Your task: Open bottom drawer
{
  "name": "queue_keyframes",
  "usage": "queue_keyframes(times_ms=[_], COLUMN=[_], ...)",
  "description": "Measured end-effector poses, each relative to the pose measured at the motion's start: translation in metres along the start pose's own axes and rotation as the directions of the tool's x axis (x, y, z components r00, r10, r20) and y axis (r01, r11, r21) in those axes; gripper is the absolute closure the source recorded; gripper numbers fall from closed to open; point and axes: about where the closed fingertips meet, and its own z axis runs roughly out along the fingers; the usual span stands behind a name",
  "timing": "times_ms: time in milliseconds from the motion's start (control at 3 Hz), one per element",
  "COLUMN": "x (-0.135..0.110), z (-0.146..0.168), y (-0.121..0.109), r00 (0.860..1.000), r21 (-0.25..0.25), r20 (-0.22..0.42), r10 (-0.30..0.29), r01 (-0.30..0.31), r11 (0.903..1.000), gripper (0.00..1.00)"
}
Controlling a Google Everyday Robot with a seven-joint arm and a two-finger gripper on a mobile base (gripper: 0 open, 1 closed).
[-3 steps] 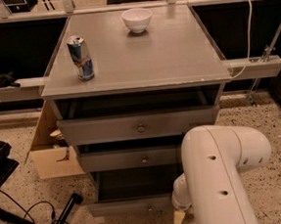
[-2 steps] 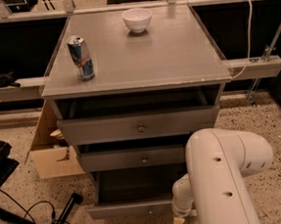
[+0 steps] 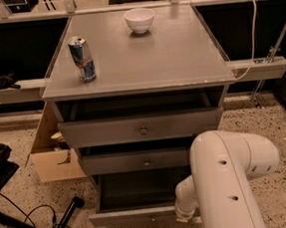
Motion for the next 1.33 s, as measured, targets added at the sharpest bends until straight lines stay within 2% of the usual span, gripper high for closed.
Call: queue_keyframes(times_ms=[333, 1000, 1333], x=[-0.004, -0.006, -0.007], z=[-0.004, -0.007, -0.008], y=[0.0, -0.01, -0.015], r00=[1.0, 1.0, 1.0], r21=[-0.013, -0.015, -0.015], r20=[0.004, 0.005, 0.005], r10=[0.013, 0.016, 0.016], r01=[-0.013, -0.016, -0.016], r11=[0.9998, 0.9998, 0.9998], gripper=[1.0, 1.0, 0.81])
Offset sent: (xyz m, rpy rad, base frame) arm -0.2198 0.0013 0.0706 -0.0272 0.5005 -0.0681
